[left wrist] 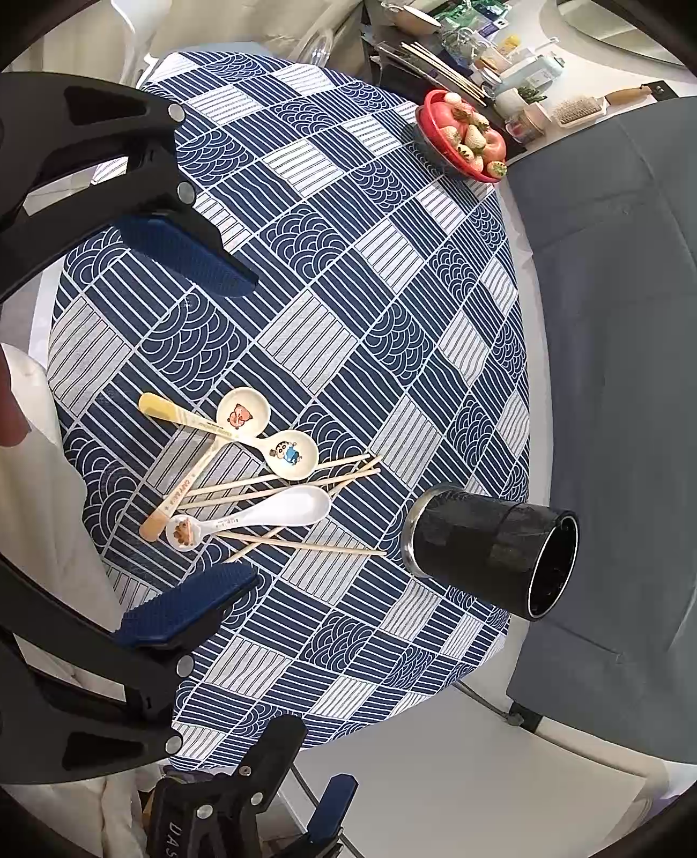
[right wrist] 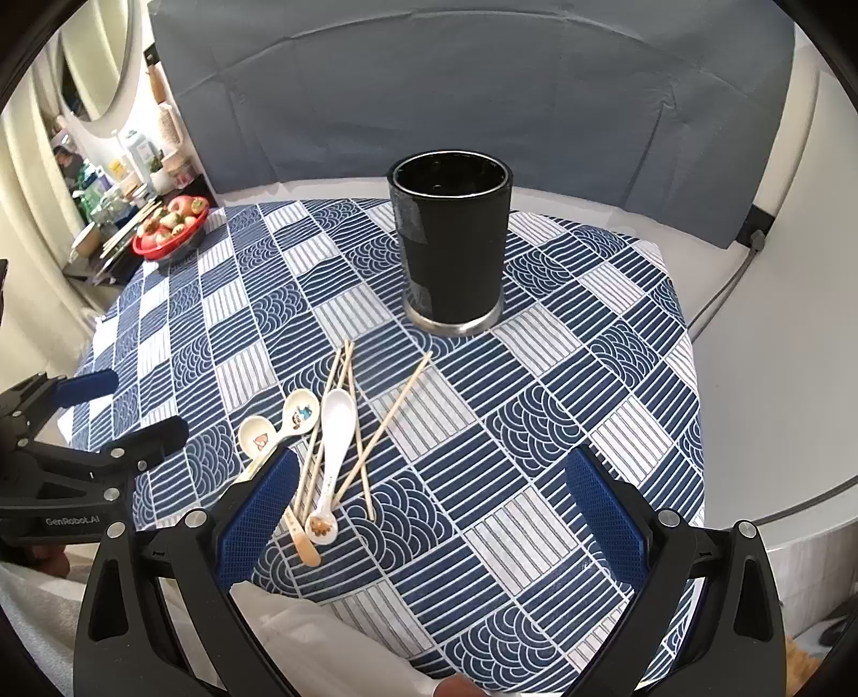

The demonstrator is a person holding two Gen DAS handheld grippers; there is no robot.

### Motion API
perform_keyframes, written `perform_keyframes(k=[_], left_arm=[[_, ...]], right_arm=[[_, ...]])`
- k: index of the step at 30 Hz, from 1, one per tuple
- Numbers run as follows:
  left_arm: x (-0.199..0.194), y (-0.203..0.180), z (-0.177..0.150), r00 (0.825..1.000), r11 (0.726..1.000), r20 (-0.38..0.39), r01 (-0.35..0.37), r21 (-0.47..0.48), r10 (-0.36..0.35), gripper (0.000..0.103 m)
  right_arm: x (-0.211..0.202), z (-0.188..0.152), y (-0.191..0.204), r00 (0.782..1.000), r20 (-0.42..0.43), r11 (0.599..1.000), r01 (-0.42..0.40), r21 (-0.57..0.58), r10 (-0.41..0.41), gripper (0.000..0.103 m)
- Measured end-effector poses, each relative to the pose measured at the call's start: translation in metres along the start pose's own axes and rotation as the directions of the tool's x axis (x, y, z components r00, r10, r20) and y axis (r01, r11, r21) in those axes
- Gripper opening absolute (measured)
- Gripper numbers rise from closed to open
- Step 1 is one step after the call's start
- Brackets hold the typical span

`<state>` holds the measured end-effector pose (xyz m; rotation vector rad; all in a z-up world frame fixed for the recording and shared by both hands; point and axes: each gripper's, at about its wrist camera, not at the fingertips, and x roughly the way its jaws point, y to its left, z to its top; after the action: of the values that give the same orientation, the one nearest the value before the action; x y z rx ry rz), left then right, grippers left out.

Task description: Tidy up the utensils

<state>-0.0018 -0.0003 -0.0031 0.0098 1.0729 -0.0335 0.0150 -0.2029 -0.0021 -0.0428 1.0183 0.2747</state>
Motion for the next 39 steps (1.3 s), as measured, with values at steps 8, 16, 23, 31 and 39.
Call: perform_keyframes(k=[8, 16, 23, 31, 39], left_arm=[[0.001, 0.007, -0.002, 1.0, 0.999, -0.013, 0.004, -0.037, -0.004, 0.097], [0.0, 0.017, -0.008, 0.999, 0.996, -0.036, -0.02, -0.09, 0.017, 0.097], [0.001, 0.027, -0.018, 0.997, 0.988, -0.068, -0.04, -0.146, 0.031, 0.097], [0.009, 0.045, -0.032, 0.993, 0.969, -0.119, -0.033, -0.244, 0.003, 0.097], [0.029, 0.06, -0.047, 0.98, 0.951, -0.187, -0.12, -0.285, 0.068, 0.097]], right_arm=[[0.002, 0.001, 0.004, 1.0, -0.016, 1.0, -0.01, -0.019, 0.01, 0.095], [0.006, 0.005, 0.01, 0.999, -0.033, 0.996, -0.045, -0.072, 0.043, 0.095], [0.013, 0.011, 0.022, 0.995, -0.041, 0.979, -0.098, -0.177, 0.092, 0.095], [0.037, 0.017, 0.035, 0.98, -0.094, 0.947, -0.194, -0.255, 0.175, 0.095], [0.081, 0.03, 0.05, 0.953, -0.193, 0.896, -0.29, -0.336, 0.236, 0.095]])
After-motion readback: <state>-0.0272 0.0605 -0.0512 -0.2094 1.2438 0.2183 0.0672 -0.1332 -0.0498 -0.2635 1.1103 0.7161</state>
